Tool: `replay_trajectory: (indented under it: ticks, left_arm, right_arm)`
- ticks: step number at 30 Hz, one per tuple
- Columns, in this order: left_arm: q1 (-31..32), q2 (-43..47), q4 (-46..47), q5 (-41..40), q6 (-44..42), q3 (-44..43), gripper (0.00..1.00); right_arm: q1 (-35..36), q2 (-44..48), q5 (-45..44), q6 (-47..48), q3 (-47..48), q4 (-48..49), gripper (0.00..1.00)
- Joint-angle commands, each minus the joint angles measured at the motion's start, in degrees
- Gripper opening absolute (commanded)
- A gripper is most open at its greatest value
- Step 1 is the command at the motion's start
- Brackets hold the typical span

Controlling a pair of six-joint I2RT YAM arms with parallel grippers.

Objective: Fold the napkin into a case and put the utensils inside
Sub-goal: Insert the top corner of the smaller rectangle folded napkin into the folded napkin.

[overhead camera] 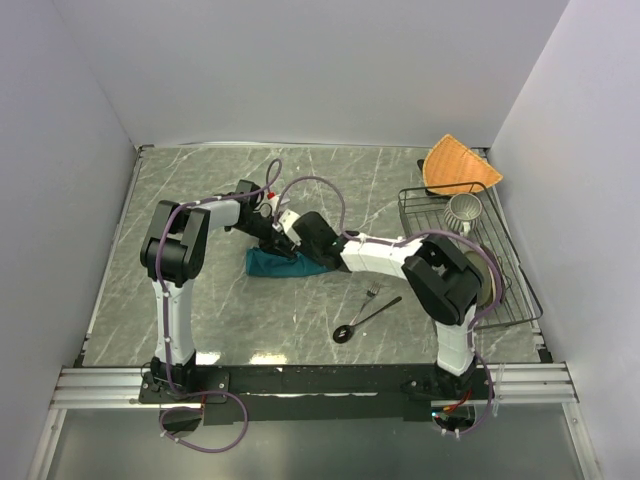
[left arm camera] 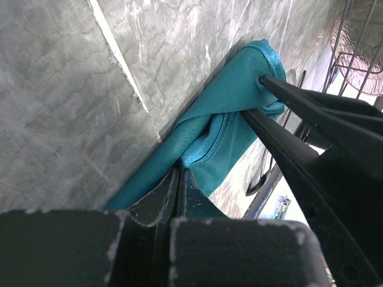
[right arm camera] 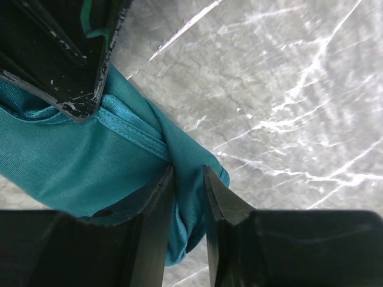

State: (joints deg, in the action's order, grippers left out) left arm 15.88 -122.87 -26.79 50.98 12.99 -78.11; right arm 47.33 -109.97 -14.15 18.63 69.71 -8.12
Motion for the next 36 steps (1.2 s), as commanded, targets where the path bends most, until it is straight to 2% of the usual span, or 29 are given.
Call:
replay_trajectory:
  ticks: [1,10,14,15,20,23,26,31,36]
  left_arm:
    - [-0.32,-2.29,0.77,-4.93,-0.95,1.38,0.01]
    - [-1.11,-2.55,0.77,-4.49,-0.08,1.2,0.01]
    - [-1.38,-2.9,0.6,-3.79,0.02,0.59,0.01]
    - [-1.38,-2.73,0.16,-3.61,-0.25,0.33,0.01]
    - [-2.08,1.13,0.77,-1.94,-0.6,-0.64,0.13]
    - [-3.65,2.37,-0.37,-2.02,-1.04,-2.39,0.31]
    - [-5.94,3.25,-2.91,-1.76,-2.35,-3.89,0.41]
    - [-10.24,5.53,-10.56,0.17,-12.36,-6.44,0.47]
    - [-11.84,9.04,-21.89,0.0,-29.32,-6.36,0.51]
  right_arm:
    - [2.06,0.11,-7.28,4.83,-2.12,5.74,0.32]
    - [4.34,-2.44,-9.93,8.52,-2.3,5.31,0.17]
    - [5.58,-3.58,-10.11,10.28,-2.22,4.53,0.0]
    - [5.67,-3.93,-9.67,10.37,-2.04,3.99,0.0]
    - [5.93,-6.04,-8.44,10.99,0.42,0.66,0.0]
    - [6.02,-6.39,-8.08,12.21,0.25,1.09,0.0]
    - [5.93,-6.13,-7.73,12.92,-0.19,1.53,0.0]
    - [6.02,-5.87,-7.38,13.36,-0.45,1.79,0.0]
    - [5.93,-5.43,-7.12,13.53,-0.89,2.41,0.0]
